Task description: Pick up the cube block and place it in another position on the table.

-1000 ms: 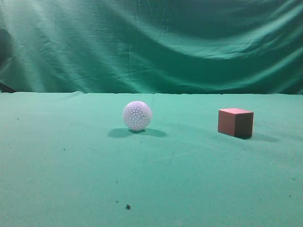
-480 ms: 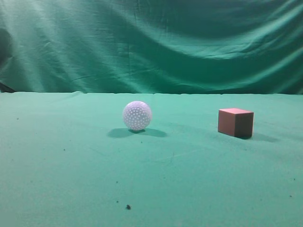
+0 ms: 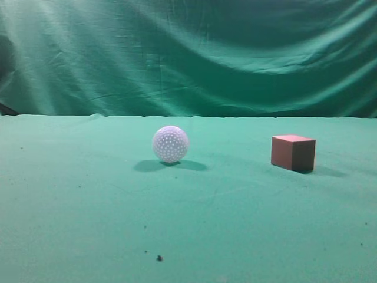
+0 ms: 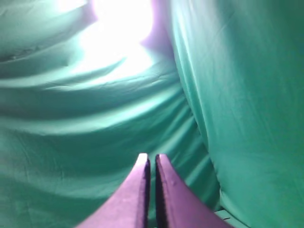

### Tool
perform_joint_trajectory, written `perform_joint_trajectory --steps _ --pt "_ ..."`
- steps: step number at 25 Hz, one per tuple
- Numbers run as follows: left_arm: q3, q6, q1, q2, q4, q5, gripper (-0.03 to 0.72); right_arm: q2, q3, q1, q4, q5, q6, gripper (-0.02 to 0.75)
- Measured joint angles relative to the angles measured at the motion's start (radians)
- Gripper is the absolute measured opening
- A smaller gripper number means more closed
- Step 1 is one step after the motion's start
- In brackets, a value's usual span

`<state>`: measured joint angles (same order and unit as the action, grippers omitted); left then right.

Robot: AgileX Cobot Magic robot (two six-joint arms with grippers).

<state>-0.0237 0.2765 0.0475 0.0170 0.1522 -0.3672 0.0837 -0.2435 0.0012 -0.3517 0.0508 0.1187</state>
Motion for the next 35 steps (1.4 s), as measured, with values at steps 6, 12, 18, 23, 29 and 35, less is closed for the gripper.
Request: perform_joint_trajectory --steps 6,12,18,23,29,35 --pt "0.000 0.000 0.000 0.000 0.000 0.000 0.262 0.285 -0.247 0.000 0.013 -0.505 -0.012 0.000" --pt "0.000 0.000 0.000 0.000 0.000 0.000 0.262 0.449 -0.254 0.000 -0.010 -0.652 -0.004 0.000" --pt "0.000 0.000 0.000 0.000 0.000 0.000 0.262 0.587 -0.329 0.031 -0.057 -0.774 0.255 0.000" --pt "0.000 0.000 0.000 0.000 0.000 0.000 0.262 0.754 -0.433 0.179 -0.123 -0.872 0.355 0.000" --pt "0.000 0.000 0.000 0.000 0.000 0.000 0.262 1.037 -0.536 0.396 0.026 -0.890 0.198 0.000" --pt "0.000 0.000 0.000 0.000 0.000 0.000 0.262 1.307 -0.669 0.503 0.213 -0.939 0.037 0.047"
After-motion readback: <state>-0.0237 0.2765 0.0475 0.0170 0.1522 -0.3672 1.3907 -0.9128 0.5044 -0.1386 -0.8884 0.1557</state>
